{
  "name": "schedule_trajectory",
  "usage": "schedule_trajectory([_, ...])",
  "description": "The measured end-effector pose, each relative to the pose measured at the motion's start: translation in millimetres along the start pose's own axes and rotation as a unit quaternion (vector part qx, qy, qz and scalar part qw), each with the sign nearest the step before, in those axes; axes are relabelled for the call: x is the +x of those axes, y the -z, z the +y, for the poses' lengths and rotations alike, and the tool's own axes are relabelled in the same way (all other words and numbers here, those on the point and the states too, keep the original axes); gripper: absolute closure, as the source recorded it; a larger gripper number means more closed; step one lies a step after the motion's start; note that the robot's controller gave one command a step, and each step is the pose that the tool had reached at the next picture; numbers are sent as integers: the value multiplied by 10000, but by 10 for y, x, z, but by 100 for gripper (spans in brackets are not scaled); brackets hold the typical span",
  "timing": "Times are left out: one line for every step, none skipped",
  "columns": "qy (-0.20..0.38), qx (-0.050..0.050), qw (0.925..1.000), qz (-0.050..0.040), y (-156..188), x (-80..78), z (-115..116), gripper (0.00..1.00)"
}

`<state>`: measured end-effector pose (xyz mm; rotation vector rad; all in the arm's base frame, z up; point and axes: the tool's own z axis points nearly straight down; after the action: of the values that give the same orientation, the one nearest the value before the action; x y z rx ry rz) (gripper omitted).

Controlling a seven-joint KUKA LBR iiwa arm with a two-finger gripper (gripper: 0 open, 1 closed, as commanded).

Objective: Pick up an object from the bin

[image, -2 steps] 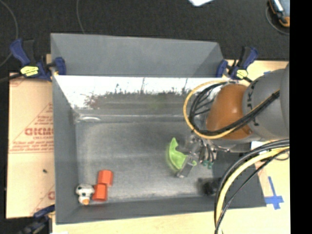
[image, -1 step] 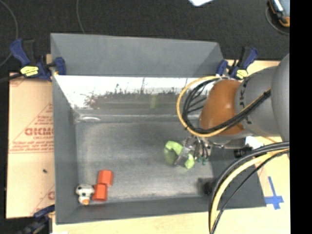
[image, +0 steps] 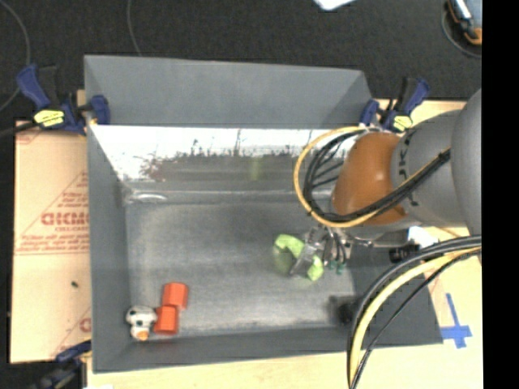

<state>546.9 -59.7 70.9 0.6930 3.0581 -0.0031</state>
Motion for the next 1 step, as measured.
schedule_trajectory([2,2,10000,4,20,5,-2,100])
